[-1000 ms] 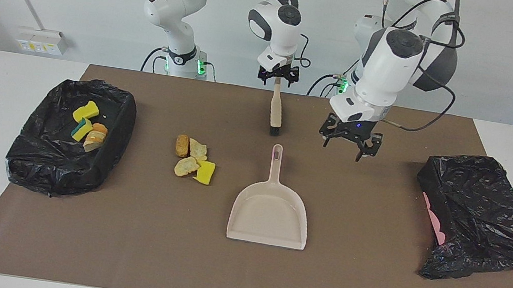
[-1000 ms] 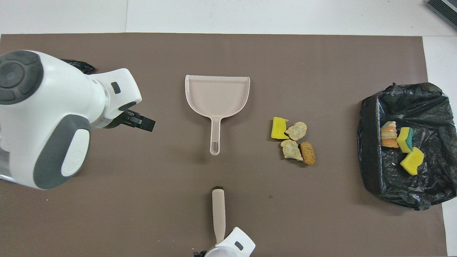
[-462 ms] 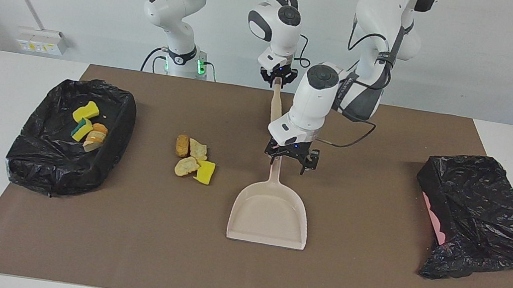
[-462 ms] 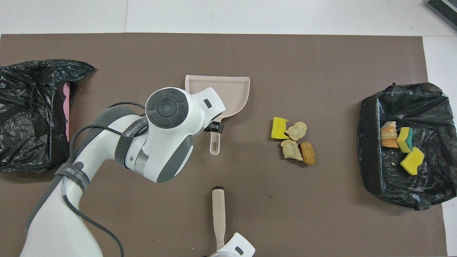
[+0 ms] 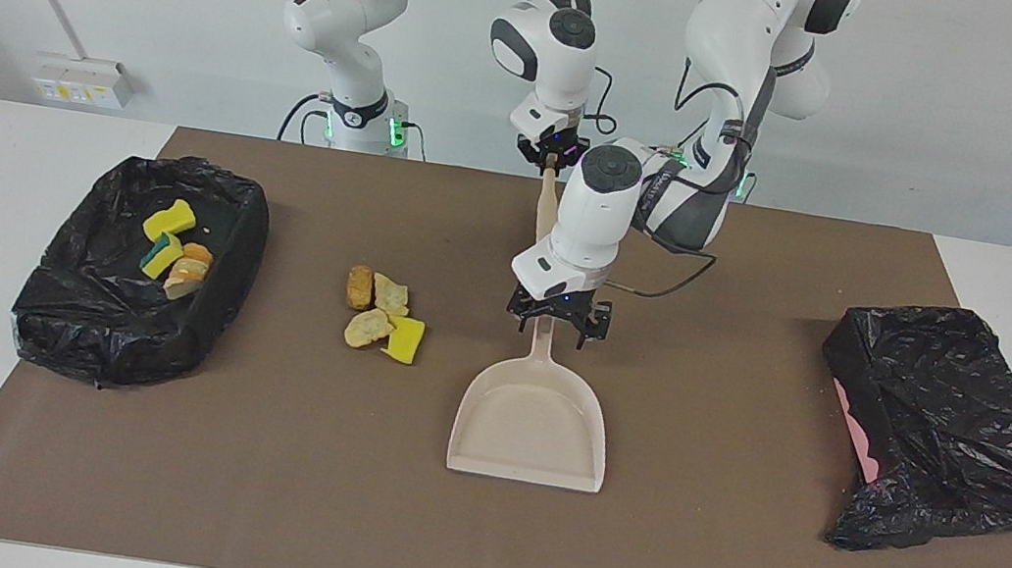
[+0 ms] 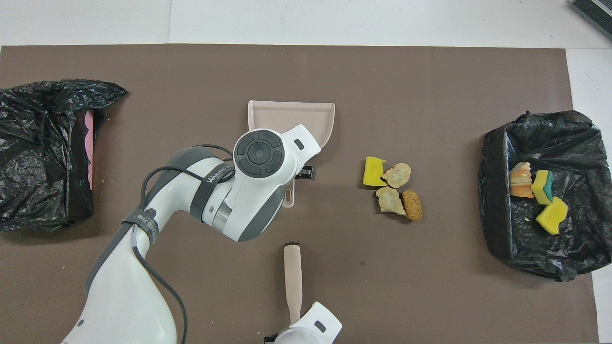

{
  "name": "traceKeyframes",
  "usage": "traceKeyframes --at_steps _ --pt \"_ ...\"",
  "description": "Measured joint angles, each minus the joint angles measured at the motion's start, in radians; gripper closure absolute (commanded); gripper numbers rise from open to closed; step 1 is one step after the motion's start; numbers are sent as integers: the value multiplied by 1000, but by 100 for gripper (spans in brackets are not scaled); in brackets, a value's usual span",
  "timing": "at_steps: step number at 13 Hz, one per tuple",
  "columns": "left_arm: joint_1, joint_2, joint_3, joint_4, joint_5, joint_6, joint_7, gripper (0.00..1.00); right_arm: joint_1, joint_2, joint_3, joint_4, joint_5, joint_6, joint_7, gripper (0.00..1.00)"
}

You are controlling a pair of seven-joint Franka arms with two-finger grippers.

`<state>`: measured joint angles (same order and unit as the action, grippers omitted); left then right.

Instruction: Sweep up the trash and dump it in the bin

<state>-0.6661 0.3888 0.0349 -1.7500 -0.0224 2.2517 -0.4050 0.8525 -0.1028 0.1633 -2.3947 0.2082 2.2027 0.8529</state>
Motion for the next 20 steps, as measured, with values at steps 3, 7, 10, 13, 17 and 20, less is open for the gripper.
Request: traceKeyframes --at_steps 3,7,10,13,17,20 --pt "0 7 1 1 0 7 -6 31 -138 -118 -4 7 -17 -178 -125 100" --pt "-1 9 1 1 0 7 -7 70 -368 -227 -8 1 -135 -312 -281 100" --pt "-1 9 2 2 0 7 -4 91 -540 -223 -8 -7 -256 -314 -398 100" --pt "-1 8 13 4 1 6 55 95 -712 -201 -8 -14 -326 -314 -559 100" --pt "17 -20 38 18 94 -58 253 95 -790 -152 -4 -31 -353 -314 -672 100" --pt "45 -43 40 18 104 -111 507 100 -769 -81 7 -38 -356 -281 -672 100"
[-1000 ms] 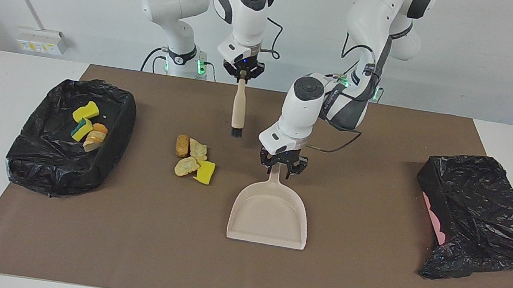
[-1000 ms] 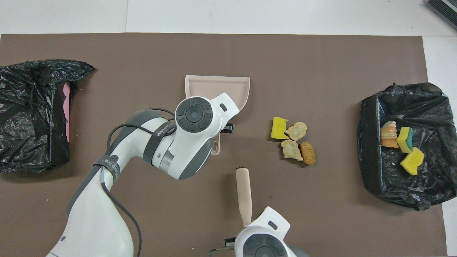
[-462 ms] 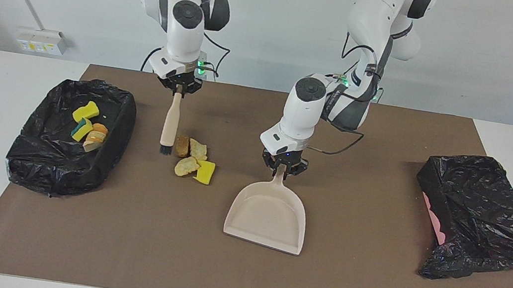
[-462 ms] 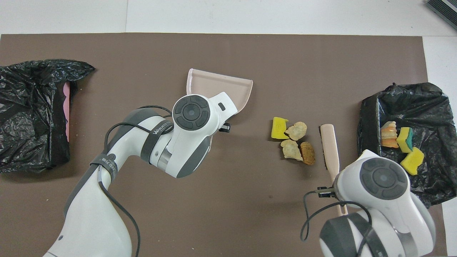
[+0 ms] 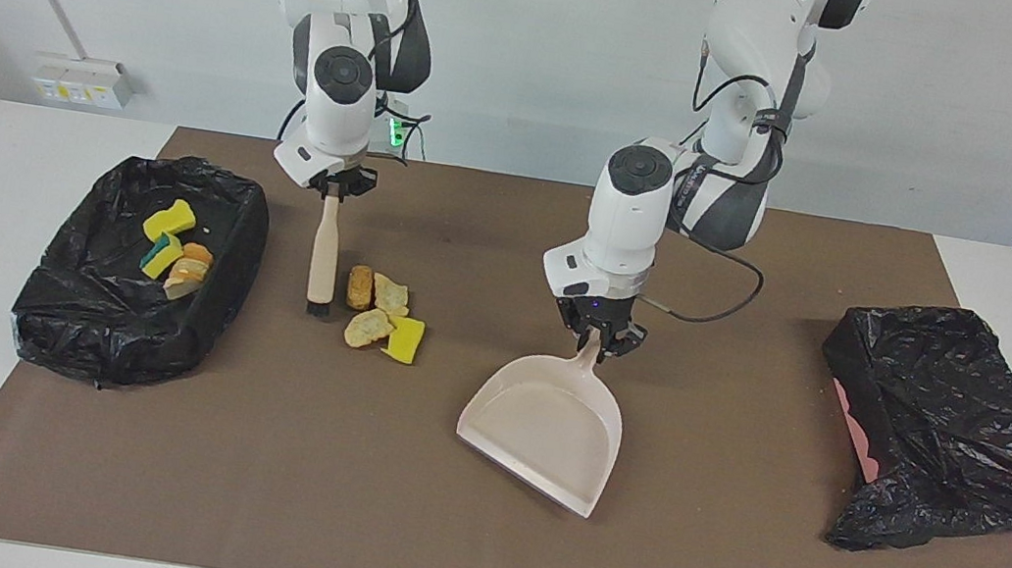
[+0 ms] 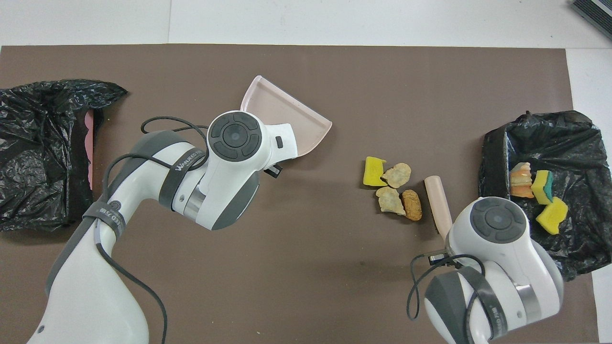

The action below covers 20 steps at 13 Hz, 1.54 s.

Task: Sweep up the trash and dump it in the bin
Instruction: 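Lift the brush with the right gripper while the left gripper holds the dustpan, then brush debris into the dustpan with the right gripper while the left gripper holds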

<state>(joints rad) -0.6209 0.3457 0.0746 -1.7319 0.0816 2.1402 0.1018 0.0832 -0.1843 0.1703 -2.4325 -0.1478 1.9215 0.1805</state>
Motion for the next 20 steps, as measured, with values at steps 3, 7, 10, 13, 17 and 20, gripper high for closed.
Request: traceKeyframes --at_steps 3,7,10,13,17,20 --pt "4 -1 -1 0 3 -53 256 100 40 46 2 4 9 59 1 100" --pt "2 -16 -3 -12 3 -113 541 100 72 71 2 59 129 48 4 100" --pt "-6 -53 -12 -73 3 -122 624 100 84 78 1 116 130 -62 26 100" --pt "-46 -107 -17 -161 4 -123 653 100 56 74 -7 135 50 -120 27 100" --pt "-82 -138 -18 -199 7 -122 653 100 24 85 -8 119 1 -53 31 100" --pt "-82 -138 -17 -205 10 -116 654 100 74 145 -3 112 17 51 51 100"
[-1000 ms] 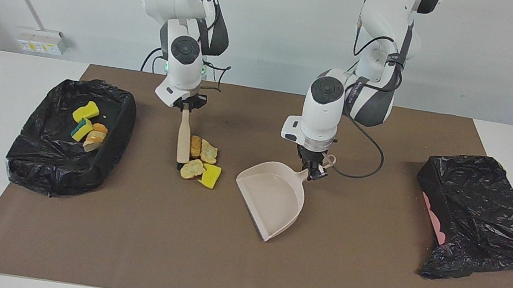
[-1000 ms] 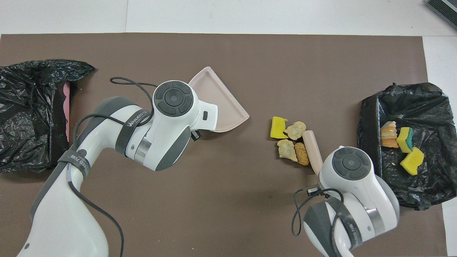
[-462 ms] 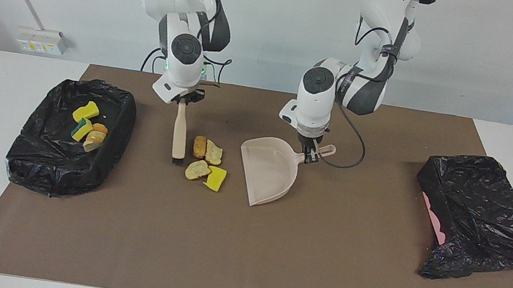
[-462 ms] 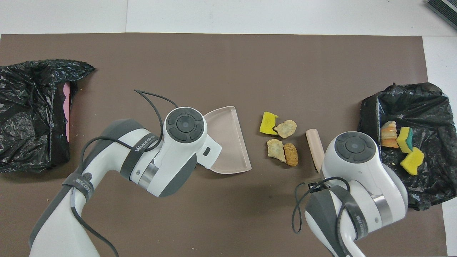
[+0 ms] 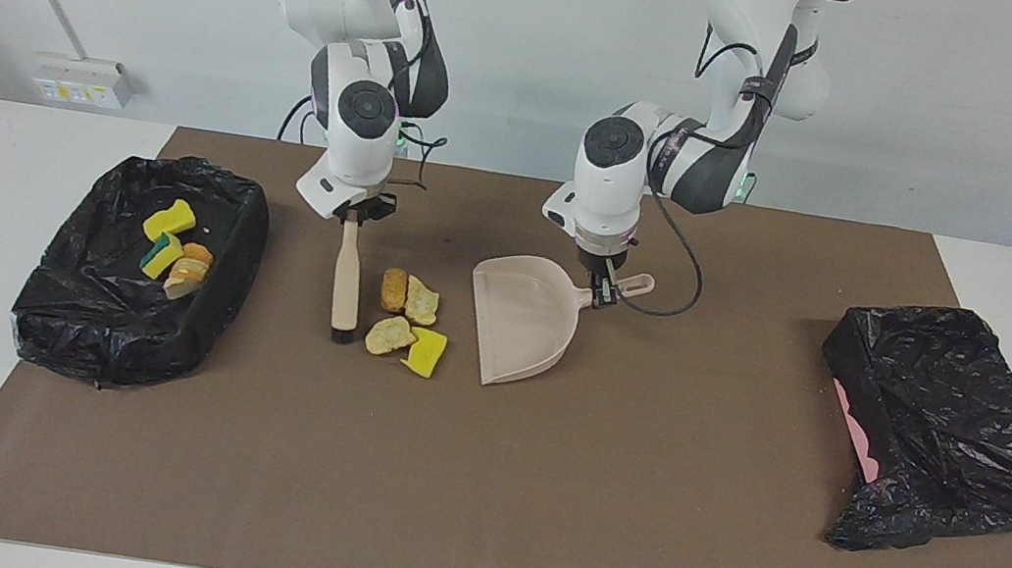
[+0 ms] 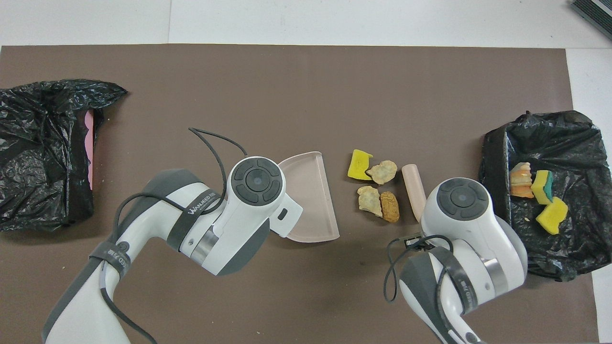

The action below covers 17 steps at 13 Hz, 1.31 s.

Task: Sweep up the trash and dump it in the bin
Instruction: 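Brush debris into the dustpan with the right gripper while the left gripper holds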

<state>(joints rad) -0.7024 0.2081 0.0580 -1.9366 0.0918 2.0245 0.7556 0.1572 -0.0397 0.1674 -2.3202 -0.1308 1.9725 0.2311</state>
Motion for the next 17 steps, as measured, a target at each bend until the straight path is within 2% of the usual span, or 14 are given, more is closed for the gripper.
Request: traceKeyframes --at_steps 3,5,7,12,15,17 --pt "2 0 5 -7 0 2 1 100 69 53 2 10 53 104 46 100" --pt "5 0 9 -10 0 2 1 100 129 81 3 23 132 178 52 100" --pt "7 0 11 -12 0 2 1 100 179 104 6 51 231 201 52 100" --pt "23 0 12 -14 0 4 3 100 242 114 9 102 506 203 -24 100" --pt "45 0 13 -15 0 8 15 100 250 99 8 157 522 158 -24 100" --pt "72 0 13 -15 0 13 52 100 233 51 -2 170 474 23 -14 100"
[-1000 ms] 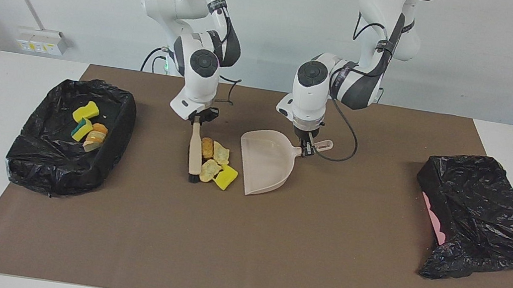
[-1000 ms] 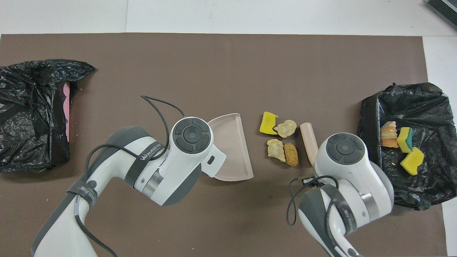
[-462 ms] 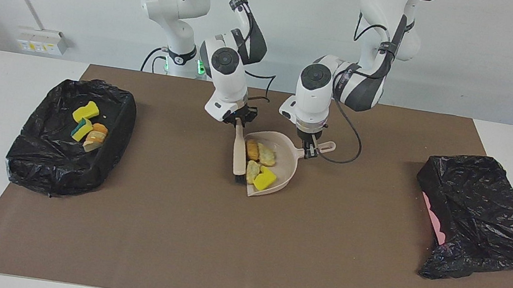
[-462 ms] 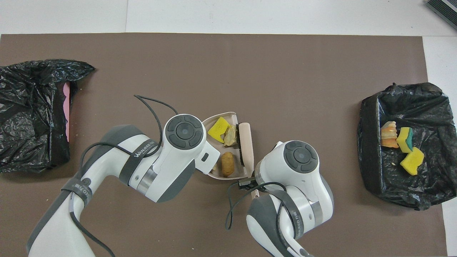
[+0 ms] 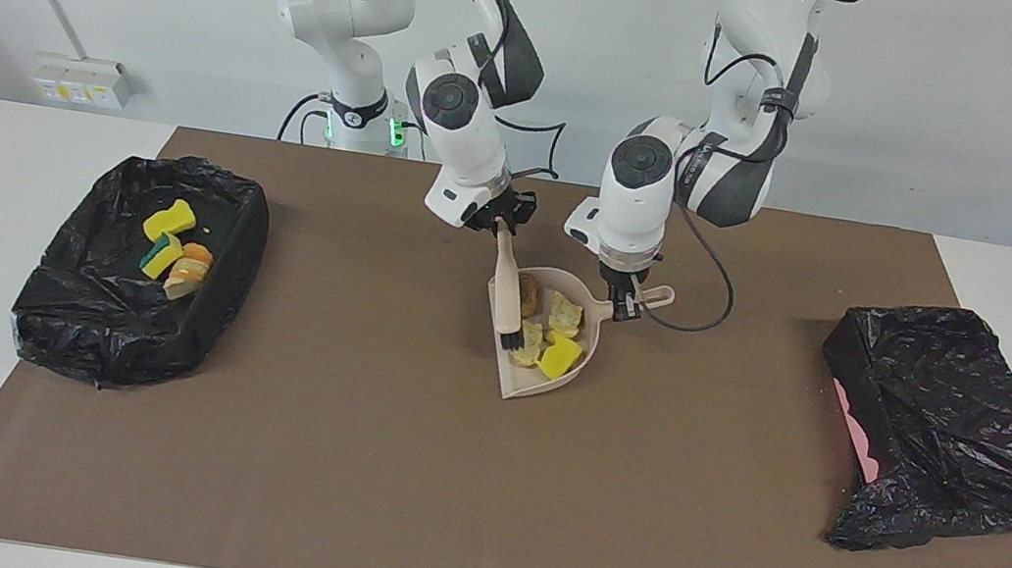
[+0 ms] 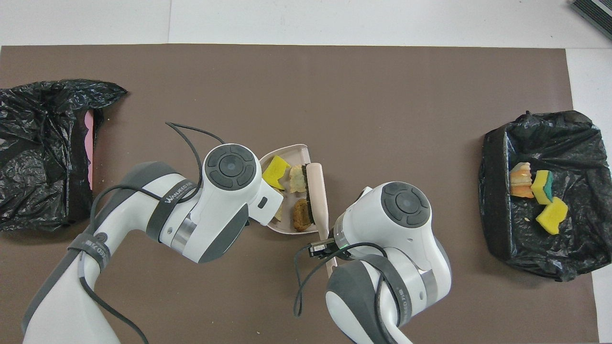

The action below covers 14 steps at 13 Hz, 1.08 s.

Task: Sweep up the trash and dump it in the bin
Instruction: 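Brush debris into the dustpan with the right gripper while the left gripper holds, then carry the dustpan toward the bag while the right gripper drops the brush, then tip the dustpan over the black bag with the left gripper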

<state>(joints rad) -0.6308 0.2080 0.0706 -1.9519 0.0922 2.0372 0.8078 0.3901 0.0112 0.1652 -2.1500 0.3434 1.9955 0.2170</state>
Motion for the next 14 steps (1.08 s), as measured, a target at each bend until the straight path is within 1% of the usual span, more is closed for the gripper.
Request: traceKeyframes --at_steps 2,4,6,8,9,12,14 --pt "30 -2 0 0 0 6 45 100 -17 -63 -1 2 -109 -126 98 100" --pt "61 -12 1 0 0 6 89 100 -11 -134 6 3 -135 -226 219 100" --pt "107 -37 2 1 0 6 155 100 25 -182 14 -4 -133 -247 306 100" --pt "169 -83 3 1 -3 5 226 100 66 -191 21 -19 -103 -247 342 100" --pt "211 -112 4 1 -4 2 260 100 101 -190 21 -42 -87 -233 357 100" --pt "382 -175 8 0 -46 -10 432 100 202 -172 24 -154 -65 -82 401 100" --pt "504 -188 11 1 -67 -13 546 100 243 -146 24 -199 -51 -16 431 100"
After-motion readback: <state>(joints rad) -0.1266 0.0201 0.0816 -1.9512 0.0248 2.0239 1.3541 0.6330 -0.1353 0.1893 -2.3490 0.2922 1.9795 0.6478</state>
